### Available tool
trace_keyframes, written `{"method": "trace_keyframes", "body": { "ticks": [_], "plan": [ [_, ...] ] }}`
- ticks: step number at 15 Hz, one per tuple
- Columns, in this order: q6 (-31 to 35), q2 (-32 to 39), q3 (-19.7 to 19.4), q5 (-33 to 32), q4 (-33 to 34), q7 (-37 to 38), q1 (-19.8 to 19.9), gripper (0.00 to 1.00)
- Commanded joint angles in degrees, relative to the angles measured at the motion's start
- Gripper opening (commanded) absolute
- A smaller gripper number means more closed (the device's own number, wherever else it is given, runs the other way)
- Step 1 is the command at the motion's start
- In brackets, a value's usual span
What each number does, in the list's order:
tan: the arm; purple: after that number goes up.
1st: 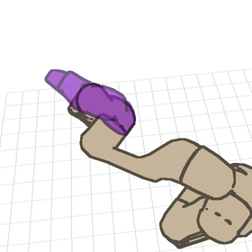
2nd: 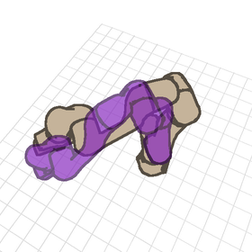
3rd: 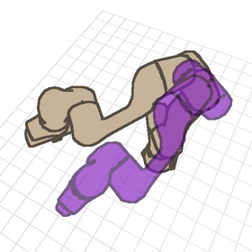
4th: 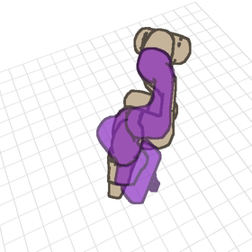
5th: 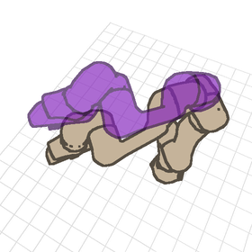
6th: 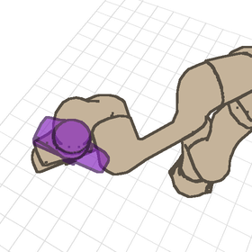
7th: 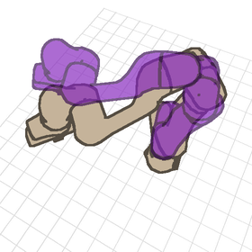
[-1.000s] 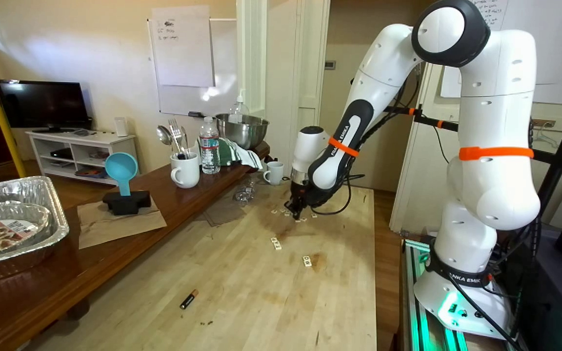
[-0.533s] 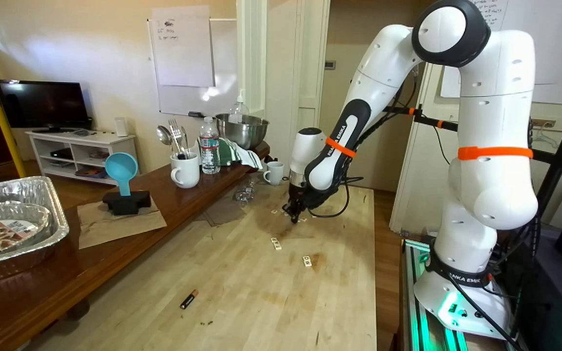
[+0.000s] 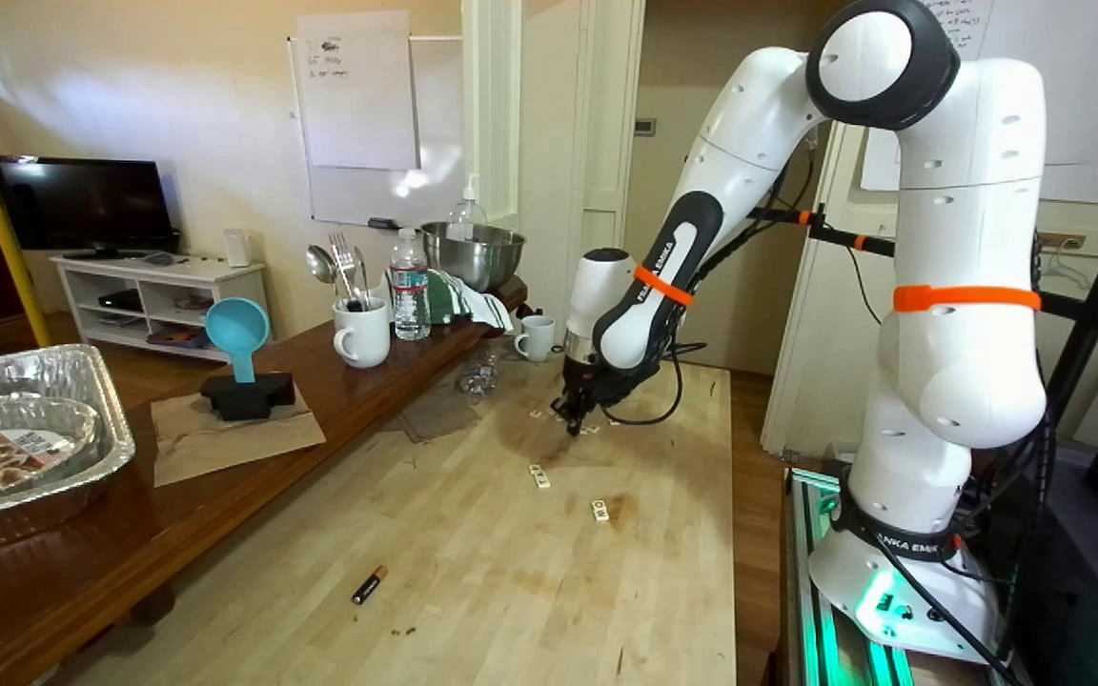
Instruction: Spell the word 'Lame' using the tiles.
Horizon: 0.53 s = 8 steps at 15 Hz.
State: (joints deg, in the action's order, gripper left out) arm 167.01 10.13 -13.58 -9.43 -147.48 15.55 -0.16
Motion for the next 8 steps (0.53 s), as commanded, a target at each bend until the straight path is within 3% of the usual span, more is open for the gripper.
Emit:
{"method": "trace_keyframes", "body": {
  "ticks": [1,8],
  "plan": [
    [-0.50,-1.82,-0.51,-0.82,-0.63,-1.17,1.19,0.00],
    [-1.10,-0.17,-0.05,-0.18,0.59,-2.70,2.58,0.00]
  ]
}}
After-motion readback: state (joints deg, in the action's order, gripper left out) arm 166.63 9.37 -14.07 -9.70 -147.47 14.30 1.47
